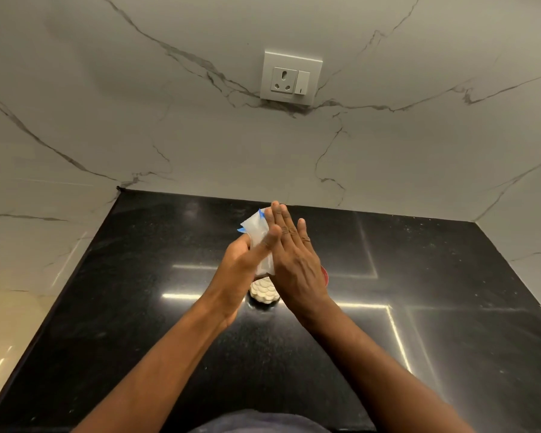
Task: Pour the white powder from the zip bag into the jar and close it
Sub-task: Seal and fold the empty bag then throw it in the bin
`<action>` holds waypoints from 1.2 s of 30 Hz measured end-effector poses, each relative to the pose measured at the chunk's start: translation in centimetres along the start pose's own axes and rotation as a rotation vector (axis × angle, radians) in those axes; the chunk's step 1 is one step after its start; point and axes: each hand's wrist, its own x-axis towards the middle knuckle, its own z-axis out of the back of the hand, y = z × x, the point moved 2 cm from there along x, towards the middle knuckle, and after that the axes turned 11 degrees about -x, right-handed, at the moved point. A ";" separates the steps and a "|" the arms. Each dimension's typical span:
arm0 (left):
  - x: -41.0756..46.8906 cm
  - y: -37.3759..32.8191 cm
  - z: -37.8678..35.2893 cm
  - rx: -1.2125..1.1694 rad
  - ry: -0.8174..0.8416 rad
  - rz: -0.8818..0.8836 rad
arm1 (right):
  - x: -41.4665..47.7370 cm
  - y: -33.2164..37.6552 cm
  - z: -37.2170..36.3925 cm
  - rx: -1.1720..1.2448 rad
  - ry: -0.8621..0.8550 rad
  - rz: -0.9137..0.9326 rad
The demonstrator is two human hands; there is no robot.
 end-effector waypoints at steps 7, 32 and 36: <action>0.6 0.1 0.6 0.040 -0.175 -0.044 | 0.7 1.0 0.0 0.037 0.131 0.051; 0.7 -2.9 4.2 -0.016 0.001 0.312 | 0.8 -1.8 2.0 1.481 0.431 -0.728; 0.2 -2.5 5.2 -0.378 0.110 0.456 | 0.4 -2.5 1.8 1.362 0.354 -0.628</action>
